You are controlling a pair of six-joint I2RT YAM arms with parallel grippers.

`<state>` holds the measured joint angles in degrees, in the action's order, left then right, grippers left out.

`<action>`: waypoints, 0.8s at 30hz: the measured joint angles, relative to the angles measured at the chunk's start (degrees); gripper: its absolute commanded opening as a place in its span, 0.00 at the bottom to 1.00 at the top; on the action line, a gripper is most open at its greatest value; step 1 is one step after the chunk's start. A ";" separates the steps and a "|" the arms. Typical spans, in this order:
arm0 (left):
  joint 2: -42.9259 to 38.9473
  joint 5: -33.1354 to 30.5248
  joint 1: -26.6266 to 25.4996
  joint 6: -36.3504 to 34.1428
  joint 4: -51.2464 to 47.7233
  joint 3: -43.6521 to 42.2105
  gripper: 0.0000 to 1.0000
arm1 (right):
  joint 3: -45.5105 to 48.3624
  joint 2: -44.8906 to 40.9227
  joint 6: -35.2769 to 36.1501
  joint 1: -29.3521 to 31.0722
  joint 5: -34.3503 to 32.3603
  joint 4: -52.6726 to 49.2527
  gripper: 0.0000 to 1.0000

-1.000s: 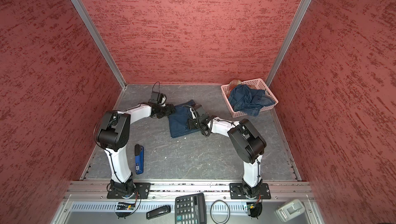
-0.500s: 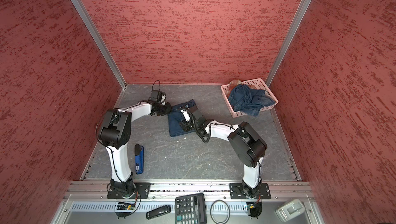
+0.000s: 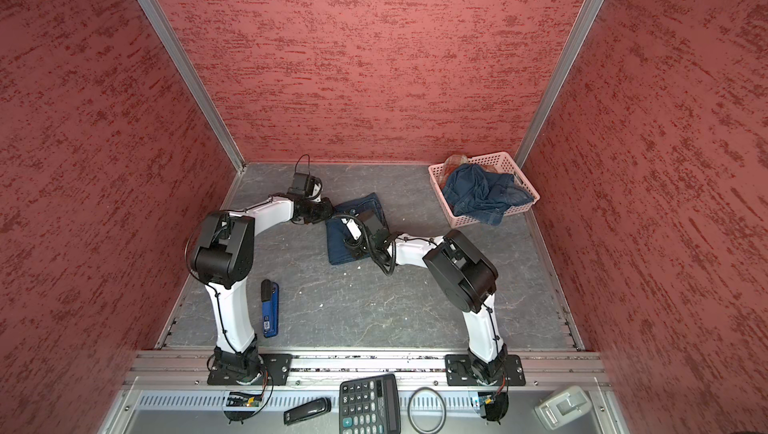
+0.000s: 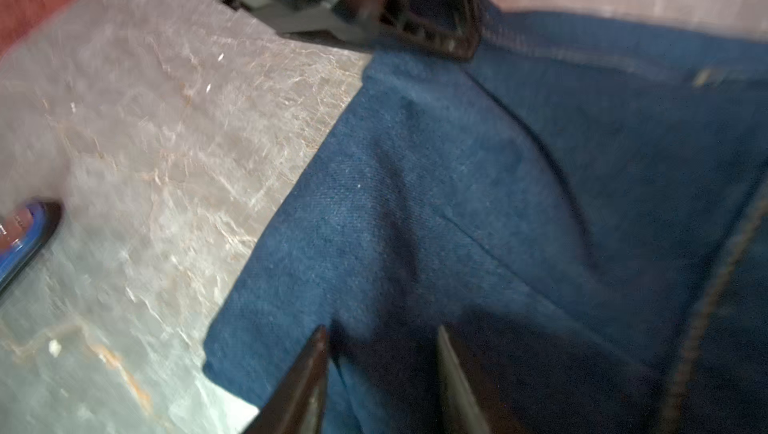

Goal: Fold and stack the skirts

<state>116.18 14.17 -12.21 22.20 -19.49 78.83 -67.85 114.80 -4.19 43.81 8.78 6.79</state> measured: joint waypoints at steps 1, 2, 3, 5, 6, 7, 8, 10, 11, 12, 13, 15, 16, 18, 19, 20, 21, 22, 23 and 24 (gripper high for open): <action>0.00 0.02 0.00 0.00 -0.13 0.13 0.39 | 0.00 0.15 0.13 0.04 0.04 0.04 0.05; 0.00 0.04 0.00 0.00 -0.26 0.28 0.39 | 0.00 0.17 0.17 0.09 0.09 0.13 0.00; 0.00 0.09 0.00 0.00 -0.31 0.44 0.38 | 0.00 0.17 0.22 0.09 0.15 0.35 0.00; 0.00 0.04 0.00 0.00 -0.70 0.94 0.37 | 0.00 0.17 0.24 0.11 0.24 0.79 0.00; 0.02 0.04 0.00 0.00 -1.07 1.29 0.37 | 0.00 0.17 0.39 0.13 0.26 0.87 0.00; 0.02 0.00 0.00 0.00 -1.36 1.62 0.36 | 0.04 0.17 0.46 0.13 0.28 1.03 0.00; 0.02 -0.15 0.00 0.02 -1.64 1.99 0.34 | 0.15 0.13 0.63 0.13 0.33 1.29 0.00; 0.09 -0.42 0.00 0.00 -2.43 2.73 0.33 | 0.87 -0.15 1.01 0.13 0.50 2.01 0.00; 0.22 -0.59 0.02 0.00 -2.89 3.21 0.32 | 1.44 -0.42 1.27 0.15 0.66 2.29 0.00; 0.50 -0.61 0.04 0.02 -3.39 3.80 0.31 | 2.08 -0.76 1.53 0.13 0.85 2.67 0.00; 0.79 -0.61 0.07 0.02 -3.87 4.37 0.30 | 2.69 -1.14 1.70 0.13 1.07 2.93 0.00; 1.66 -0.61 0.15 0.02 -5.18 5.75 0.30 | 3.91 -2.05 2.12 0.13 1.51 3.69 0.00; 1.99 -0.59 0.20 0.02 -5.84 6.29 0.30 | 4.37 -2.47 2.34 0.13 1.66 4.11 0.00; 2.56 -0.57 0.33 0.02 -7.10 7.34 0.30 | 5.35 -3.34 2.80 0.13 2.16 5.05 0.00; 2.69 -0.57 0.37 0.02 -7.58 7.67 0.31 | 5.60 -3.54 3.02 0.13 2.34 5.33 0.00; 2.75 -0.55 0.44 0.00 -8.17 8.04 0.34 | 5.92 -3.80 3.21 0.13 2.56 5.66 0.00; 2.78 -0.52 0.52 -0.02 -8.70 8.33 0.39 | 6.14 -3.98 3.41 0.13 2.71 5.81 0.00; 2.78 -0.55 0.66 -0.15 -9.09 8.57 0.43 | 6.21 -4.04 3.63 0.13 2.91 5.81 0.00; 2.78 -0.59 0.83 -0.09 -9.27 8.79 0.46 | 6.21 -4.04 3.82 0.13 3.13 5.79 0.00; 2.78 -0.63 1.05 -0.07 -9.33 8.98 0.49 | 6.21 -4.04 4.02 0.13 3.26 5.79 0.00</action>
<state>118.96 13.54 -11.16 22.13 -28.82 87.81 -61.65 110.76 -0.16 43.94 12.03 12.58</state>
